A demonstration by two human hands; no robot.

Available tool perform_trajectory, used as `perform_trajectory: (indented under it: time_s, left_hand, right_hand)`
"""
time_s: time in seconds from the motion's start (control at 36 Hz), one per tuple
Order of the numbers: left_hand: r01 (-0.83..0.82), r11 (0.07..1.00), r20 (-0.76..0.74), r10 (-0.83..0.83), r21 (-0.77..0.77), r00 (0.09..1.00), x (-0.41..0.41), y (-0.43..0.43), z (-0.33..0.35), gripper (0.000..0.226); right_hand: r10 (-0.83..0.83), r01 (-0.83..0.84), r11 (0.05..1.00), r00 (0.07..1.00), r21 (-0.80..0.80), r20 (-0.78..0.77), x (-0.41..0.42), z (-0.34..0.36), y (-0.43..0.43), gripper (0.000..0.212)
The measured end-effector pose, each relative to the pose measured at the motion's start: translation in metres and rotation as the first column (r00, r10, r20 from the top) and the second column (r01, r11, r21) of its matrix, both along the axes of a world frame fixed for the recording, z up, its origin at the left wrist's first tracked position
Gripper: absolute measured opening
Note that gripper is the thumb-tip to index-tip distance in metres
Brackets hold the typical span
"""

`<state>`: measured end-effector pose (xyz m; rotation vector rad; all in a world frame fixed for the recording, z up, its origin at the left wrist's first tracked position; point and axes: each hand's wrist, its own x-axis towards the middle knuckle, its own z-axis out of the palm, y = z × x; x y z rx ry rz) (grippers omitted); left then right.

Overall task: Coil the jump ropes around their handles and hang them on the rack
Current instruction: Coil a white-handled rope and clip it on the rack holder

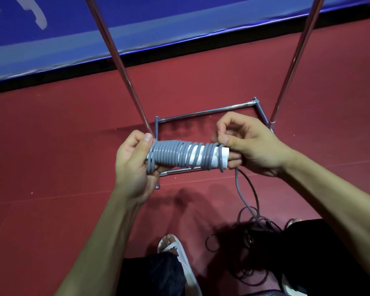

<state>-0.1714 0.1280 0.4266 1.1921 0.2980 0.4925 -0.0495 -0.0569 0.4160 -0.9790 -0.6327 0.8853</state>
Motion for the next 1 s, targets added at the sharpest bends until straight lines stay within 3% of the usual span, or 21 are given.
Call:
perform_trajectory:
  time_s: [0.22, 0.31, 0.44, 0.56, 0.61, 0.72, 0.92, 1.0]
  left_hand:
    - [-0.030, 0.990, 0.038, 0.036, -0.138, 0.999, 0.003, -0.008, -0.008, 0.024]
    - [-0.036, 0.991, 0.038, 0.041, -0.129, 0.998, 0.005, -0.009, -0.008, 0.021]
    - [-0.108, 0.988, -0.017, 0.107, -0.109, 0.994, 0.010, -0.007, -0.013, 0.029]
    - [-0.187, 0.975, -0.057, 0.182, -0.123, 0.982, 0.013, -0.010, -0.012, 0.030]
    - [-0.222, 0.968, -0.081, 0.213, -0.115, 0.974, 0.014, -0.010, -0.012, 0.030]
    - [-0.256, 0.961, -0.103, 0.246, -0.105, 0.964, 0.015, -0.011, -0.013, 0.029]
    - [-0.276, 0.956, -0.085, 0.268, -0.102, 0.960, 0.016, -0.011, -0.010, 0.031]
    - [-0.285, 0.954, -0.083, 0.277, -0.098, 0.957, 0.016, -0.011, -0.011, 0.029]
  right_hand:
    - [0.124, -0.103, 0.989, 0.971, 0.108, -0.204, 0.001, -0.001, 0.000, 0.021]
    - [0.035, -0.029, 0.999, 0.976, 0.029, -0.216, 0.000, -0.001, 0.001, 0.011]
    - [-0.225, 0.216, 0.971, 0.970, -0.098, -0.088, -0.009, -0.002, 0.008, 0.005]
    - [-0.404, 0.411, 0.909, 0.910, -0.070, 0.091, -0.012, -0.009, 0.014, 0.021]
    - [-0.411, 0.430, 0.899, 0.894, -0.081, 0.179, -0.012, -0.014, 0.014, 0.027]
    - [-0.373, 0.402, 0.905, 0.906, -0.136, 0.200, -0.015, -0.014, 0.016, 0.036]
    - [-0.389, 0.391, 0.911, 0.920, -0.133, 0.036, -0.013, -0.013, 0.013, 0.019]
    - [-0.364, 0.394, 0.914, 0.902, -0.099, 0.234, -0.014, -0.018, 0.009, 0.043]
